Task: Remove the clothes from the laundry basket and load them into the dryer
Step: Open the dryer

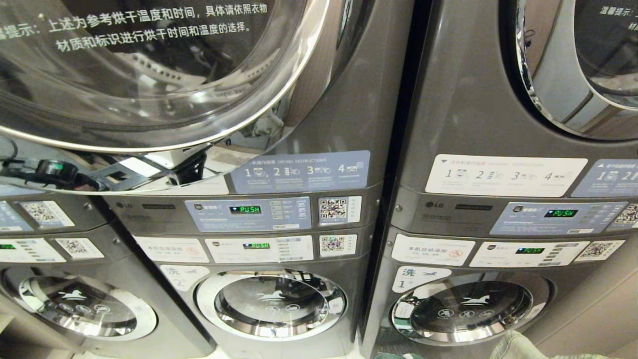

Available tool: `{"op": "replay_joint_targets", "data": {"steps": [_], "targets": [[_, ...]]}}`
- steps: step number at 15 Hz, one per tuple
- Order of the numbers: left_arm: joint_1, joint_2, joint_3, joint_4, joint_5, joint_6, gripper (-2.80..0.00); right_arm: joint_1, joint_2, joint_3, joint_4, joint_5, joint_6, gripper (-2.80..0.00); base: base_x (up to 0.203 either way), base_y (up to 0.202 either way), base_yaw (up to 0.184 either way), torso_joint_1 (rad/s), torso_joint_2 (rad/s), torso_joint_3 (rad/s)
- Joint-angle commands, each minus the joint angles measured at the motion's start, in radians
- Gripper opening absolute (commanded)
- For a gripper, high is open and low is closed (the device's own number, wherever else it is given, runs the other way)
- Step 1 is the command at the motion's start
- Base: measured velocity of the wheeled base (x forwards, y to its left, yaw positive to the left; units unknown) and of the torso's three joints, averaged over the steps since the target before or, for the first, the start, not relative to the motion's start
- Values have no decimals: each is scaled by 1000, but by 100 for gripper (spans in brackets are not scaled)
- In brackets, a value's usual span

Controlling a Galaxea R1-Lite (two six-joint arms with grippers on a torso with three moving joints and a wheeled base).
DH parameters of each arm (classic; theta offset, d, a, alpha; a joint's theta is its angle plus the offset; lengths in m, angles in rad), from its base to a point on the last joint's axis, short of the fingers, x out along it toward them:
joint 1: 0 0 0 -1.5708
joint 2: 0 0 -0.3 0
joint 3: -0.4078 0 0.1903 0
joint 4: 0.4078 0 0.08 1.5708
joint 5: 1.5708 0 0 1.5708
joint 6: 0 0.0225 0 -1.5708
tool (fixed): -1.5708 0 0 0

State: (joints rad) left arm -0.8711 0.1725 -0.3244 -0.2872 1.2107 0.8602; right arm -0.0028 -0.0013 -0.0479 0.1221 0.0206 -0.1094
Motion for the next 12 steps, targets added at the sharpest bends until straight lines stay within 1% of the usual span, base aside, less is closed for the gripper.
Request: {"op": "replay_joint_targets", "data": {"steps": [1, 3, 5, 6, 7, 8, 9, 10, 12], "targets": [[0, -69, 39, 6, 11, 6, 0, 1, 1, 0, 1, 1, -1, -280, 0, 0, 0, 0, 0, 0], [2, -63, 11, 20, 12, 7, 0, 1, 1, 0, 1, 1, -1, -280, 0, 0, 0, 0, 0, 0], [12, -69, -3, 29, 15, 42, 0, 1, 1, 0, 1, 2, -1, -280, 0, 0, 0, 0, 0, 0], [4, -62, 6, 19, 14, 46, 0, 1, 1, 0, 1, 1, -1, -280, 0, 0, 0, 0, 0, 0], [19, -30, 12, 3, 9, 25, 0, 1, 1, 0, 1, 1, -1, -280, 0, 0, 0, 0, 0, 0], [47, 39, 33, -32, -13, -28, 0, 1, 1, 0, 1, 1, -1, -280, 0, 0, 0, 0, 0, 0], [91, 111, 74, -76, -84, -120, 0, 1, 1, 0, 1, 1, -1, -280, 0, 0, 0, 0, 0, 0], [170, 158, 113, -104, -194, -201, 0, 1, 1, 0, 1, 1, -1, -280, 0, 0, 0, 0, 0, 0], [392, 185, 179, -131, -459, -308, 0, 1, 1, 0, 1, 1, -1, -280, 0, 0, 0, 0, 0, 0]]}}
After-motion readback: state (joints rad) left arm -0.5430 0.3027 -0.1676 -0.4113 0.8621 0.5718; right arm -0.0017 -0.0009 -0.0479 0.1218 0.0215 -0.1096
